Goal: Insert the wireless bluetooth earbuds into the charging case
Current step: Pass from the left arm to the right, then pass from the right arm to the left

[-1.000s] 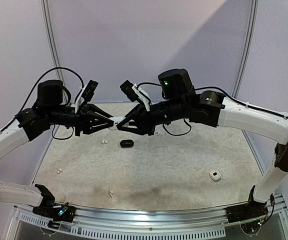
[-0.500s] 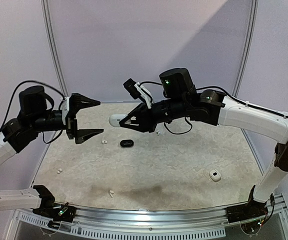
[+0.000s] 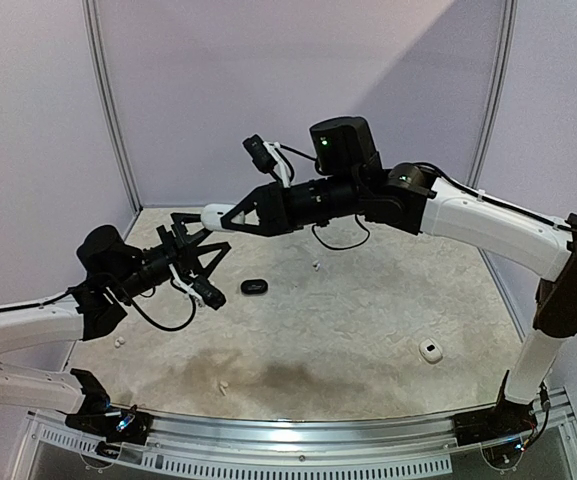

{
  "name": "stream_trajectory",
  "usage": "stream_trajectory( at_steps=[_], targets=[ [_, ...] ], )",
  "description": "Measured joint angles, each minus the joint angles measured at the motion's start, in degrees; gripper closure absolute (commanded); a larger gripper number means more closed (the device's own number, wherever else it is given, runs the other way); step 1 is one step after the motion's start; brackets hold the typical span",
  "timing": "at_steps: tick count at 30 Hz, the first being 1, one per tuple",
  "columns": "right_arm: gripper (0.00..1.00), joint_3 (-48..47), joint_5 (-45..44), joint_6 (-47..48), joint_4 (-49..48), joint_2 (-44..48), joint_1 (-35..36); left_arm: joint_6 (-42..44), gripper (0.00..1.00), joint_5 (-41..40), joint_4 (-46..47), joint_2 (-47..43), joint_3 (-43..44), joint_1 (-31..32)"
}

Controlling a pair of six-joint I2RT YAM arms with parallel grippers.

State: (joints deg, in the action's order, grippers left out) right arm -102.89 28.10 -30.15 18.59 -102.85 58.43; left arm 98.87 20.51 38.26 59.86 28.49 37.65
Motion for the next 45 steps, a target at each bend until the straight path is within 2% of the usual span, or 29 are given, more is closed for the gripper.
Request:
stream_trajectory(
  at_steps=[5, 11, 19, 24, 32, 34, 39, 40, 41, 42, 43, 44, 45],
  targets=[
    [1.00, -0.7, 1.1, -3.9, -0.6, -0.5, -0.7, 3.3, 0.15, -4.0, 4.2, 0.1, -0.4, 0.5],
    [1.00, 1.6, 0.7, -9.3, -1.5, 0.4, -3.7, 3.6, 0.15, -8.8, 4.5, 0.0, -0.4, 0.5],
    [1.00, 2.9, -0.1, -12.9, 1.5, -0.1, -5.2, 3.4, 0.16, -8.7, 6.8, -0.1, -0.1, 0.9],
    [1.00, 2.8, 2.9, -14.3, -0.1, -1.9, -5.1, 4.0, 0.22, -7.2, 7.1, 1.9, 0.8, 0.9],
    [1.00, 1.2, 6.3, -15.0, -0.4, -4.7, -4.8, 4.4, 0.55, -5.4, 7.5, 5.4, 3.0, 1.0],
    [1.00, 1.2, 7.0, -15.6, -1.1, -4.7, -4.7, 4.8, 0.66, -4.3, 7.8, 5.6, 3.0, 1.1],
    [1.00, 0.8, 9.7, -18.3, -3.1, -4.7, -5.0, 5.6, 1.00, -2.1, 10.4, 5.7, 2.7, 1.0],
    [0.97, 0.6, 10.1, -18.6, -3.2, -4.8, -5.1, 5.4, 1.00, -1.9, 11.0, 5.7, 2.7, 0.9],
    [0.86, 0.3, 10.3, -18.7, -3.2, -4.8, -5.1, 5.2, 1.00, -1.8, 11.6, 5.7, 2.7, 0.9],
    [0.63, 0.1, 10.3, -18.8, -3.2, -4.8, -5.0, 5.1, 1.00, -1.7, 12.0, 5.7, 2.7, 0.9],
    [0.47, 0.0, 10.2, -18.8, -3.1, -4.8, -5.0, 5.0, 1.00, -1.7, 12.1, 5.7, 2.7, 0.9],
    [0.35, 0.0, 10.0, -18.5, -2.8, -4.8, -5.0, 4.9, 1.00, -1.7, 12.0, 5.7, 2.7, 0.9],
    [0.30, -0.1, 8.9, -18.2, -2.2, -4.8, -5.0, 4.5, 1.00, -1.6, 11.5, 5.7, 2.7, 1.0]
  ],
)
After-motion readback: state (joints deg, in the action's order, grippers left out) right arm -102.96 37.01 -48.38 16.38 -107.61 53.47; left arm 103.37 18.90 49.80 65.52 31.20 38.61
